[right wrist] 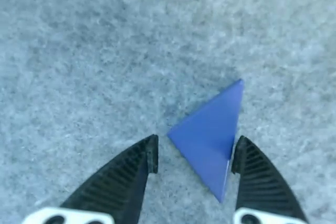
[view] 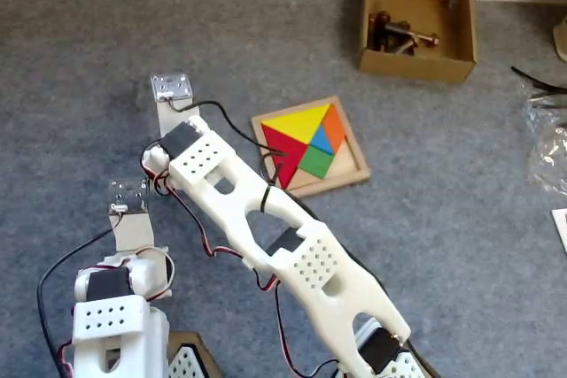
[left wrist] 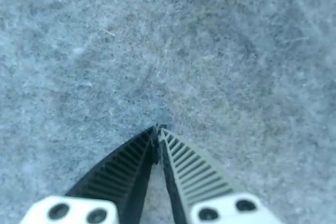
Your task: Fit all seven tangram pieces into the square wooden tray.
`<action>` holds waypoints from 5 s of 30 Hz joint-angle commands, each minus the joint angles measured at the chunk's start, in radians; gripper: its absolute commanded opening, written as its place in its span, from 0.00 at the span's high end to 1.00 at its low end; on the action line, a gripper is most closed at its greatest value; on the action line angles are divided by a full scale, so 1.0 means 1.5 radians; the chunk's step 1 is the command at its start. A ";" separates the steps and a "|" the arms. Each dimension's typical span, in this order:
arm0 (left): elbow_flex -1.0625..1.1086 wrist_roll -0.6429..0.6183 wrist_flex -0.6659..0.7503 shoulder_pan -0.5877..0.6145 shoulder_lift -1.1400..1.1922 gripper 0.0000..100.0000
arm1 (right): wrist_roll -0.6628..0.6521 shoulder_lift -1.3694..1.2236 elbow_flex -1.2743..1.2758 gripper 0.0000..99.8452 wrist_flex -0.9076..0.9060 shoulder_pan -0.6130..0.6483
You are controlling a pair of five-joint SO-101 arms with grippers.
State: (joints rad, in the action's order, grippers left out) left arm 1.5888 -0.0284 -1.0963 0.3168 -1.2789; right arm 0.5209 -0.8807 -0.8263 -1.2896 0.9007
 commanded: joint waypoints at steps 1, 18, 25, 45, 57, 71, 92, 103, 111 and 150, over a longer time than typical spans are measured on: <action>-0.001 -0.005 -0.007 0.011 -0.003 1.00 | 0.002 0.018 -0.039 0.78 0.008 -0.007; -0.001 -0.005 -0.007 0.011 -0.003 1.00 | 0.001 0.018 -0.040 0.78 0.012 -0.010; -0.001 -0.005 -0.007 0.011 -0.003 1.00 | 0.001 0.022 -0.040 0.78 0.012 -0.010; -0.001 -0.006 -0.007 0.009 -0.003 1.00 | 0.001 0.023 -0.040 0.78 0.011 -0.010; -0.001 -0.006 -0.007 0.011 -0.003 1.00 | 0.001 0.023 -0.040 0.78 0.010 -0.011; -0.001 -0.005 -0.007 0.012 -0.003 1.00 | 0.001 0.024 -0.041 0.78 0.011 -0.012; -0.001 -0.006 -0.007 0.229 -0.003 1.00 | 0.001 -0.026 -0.143 0.78 -0.024 -0.003; -0.001 -0.006 -0.007 0.278 -0.003 1.00 | 0.006 -0.074 -0.204 0.78 -0.010 -0.016; -0.001 -0.006 -0.007 0.278 -0.003 1.00 | 0.006 -0.101 -0.203 0.78 0.004 -0.016; -0.001 -0.006 -0.007 0.278 -0.003 1.00 | 0.001 -0.154 -0.333 0.84 -0.161 0.054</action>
State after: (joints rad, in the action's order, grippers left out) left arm 1.5888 -0.0284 -1.0963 0.7173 -1.2789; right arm 0.5209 -1.1400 -1.2620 -1.5090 0.9620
